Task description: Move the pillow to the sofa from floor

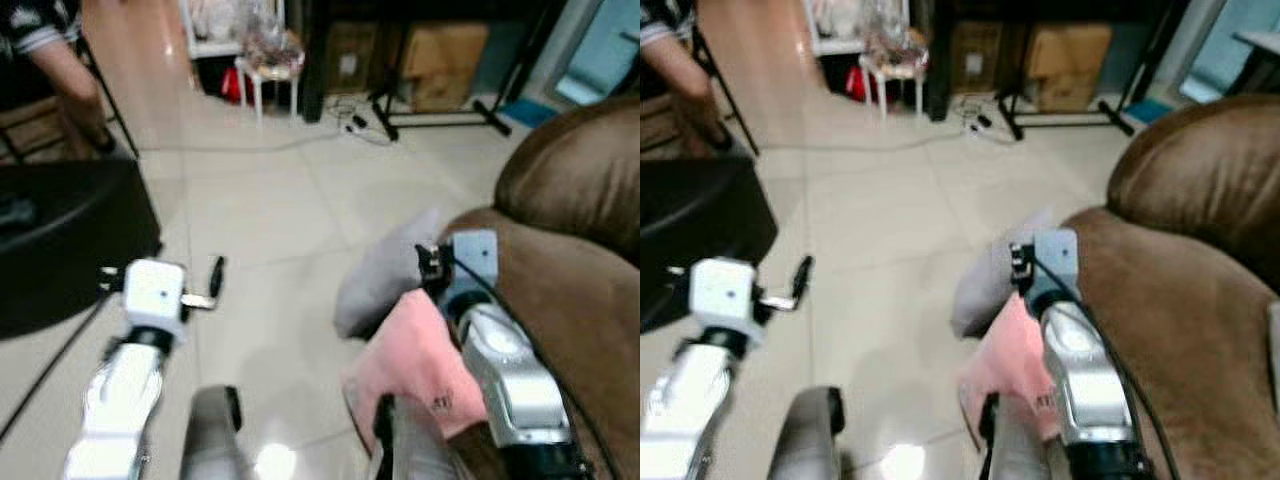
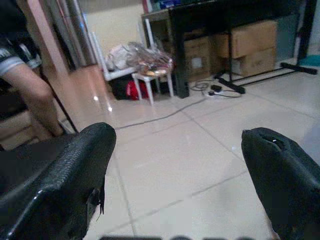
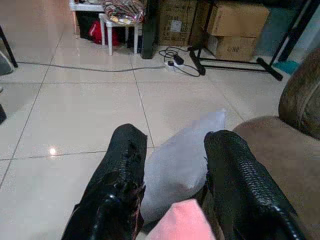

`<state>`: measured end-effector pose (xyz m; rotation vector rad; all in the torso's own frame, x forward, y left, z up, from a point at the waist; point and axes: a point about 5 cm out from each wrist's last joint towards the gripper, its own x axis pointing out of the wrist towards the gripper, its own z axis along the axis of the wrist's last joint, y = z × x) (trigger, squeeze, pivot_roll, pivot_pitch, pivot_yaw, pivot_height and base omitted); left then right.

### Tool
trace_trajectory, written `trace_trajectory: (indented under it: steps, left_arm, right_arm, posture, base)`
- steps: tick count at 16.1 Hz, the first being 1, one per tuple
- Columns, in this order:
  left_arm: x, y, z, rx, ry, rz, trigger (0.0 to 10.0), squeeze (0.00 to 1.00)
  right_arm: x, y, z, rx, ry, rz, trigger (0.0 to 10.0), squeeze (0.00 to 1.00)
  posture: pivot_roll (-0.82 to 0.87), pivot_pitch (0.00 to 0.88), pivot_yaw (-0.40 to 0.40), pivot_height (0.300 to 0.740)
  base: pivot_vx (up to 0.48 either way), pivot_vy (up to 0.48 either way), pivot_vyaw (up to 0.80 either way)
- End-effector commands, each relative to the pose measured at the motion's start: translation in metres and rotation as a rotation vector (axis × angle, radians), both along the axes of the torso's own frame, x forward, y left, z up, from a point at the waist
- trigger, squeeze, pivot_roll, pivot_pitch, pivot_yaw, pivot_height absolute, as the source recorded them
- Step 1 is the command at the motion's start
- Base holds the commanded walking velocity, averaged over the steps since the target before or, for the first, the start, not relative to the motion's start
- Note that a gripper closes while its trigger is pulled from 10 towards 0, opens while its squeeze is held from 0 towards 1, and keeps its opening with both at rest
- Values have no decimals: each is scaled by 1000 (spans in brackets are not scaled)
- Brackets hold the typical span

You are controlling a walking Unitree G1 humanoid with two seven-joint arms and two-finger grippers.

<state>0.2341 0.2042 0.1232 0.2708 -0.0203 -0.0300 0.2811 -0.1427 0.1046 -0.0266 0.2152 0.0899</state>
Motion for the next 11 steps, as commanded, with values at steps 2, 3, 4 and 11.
trace_trajectory:
  steps: [2,3,4,11]
  left_arm:
    - [-1,1,-4,8,23,-3,10000,0]
    - [-1,1,-5,8,29,-11,10000,0]
    - [-1,-3,-9,10,56,-43,10000,0]
    - [7,-14,-14,9,117,-207,10000,0]
  right_arm:
    - [2,4,1,32,-1,-2,10000,0]
    - [2,3,0,27,4,-8,10000,0]
    - [3,0,-4,20,19,-26,10000,0]
    - [18,-25,-26,-97,107,-29,10000,0]
  posture:
    - [45,0,-74,498]
    - [44,0,-73,493]
    - [46,0,-73,478]
    - [32,0,-55,428]
  base:
    - [0,0,0]
    - [0,0,0]
    - [0,0,0]
    - [0,0,0]
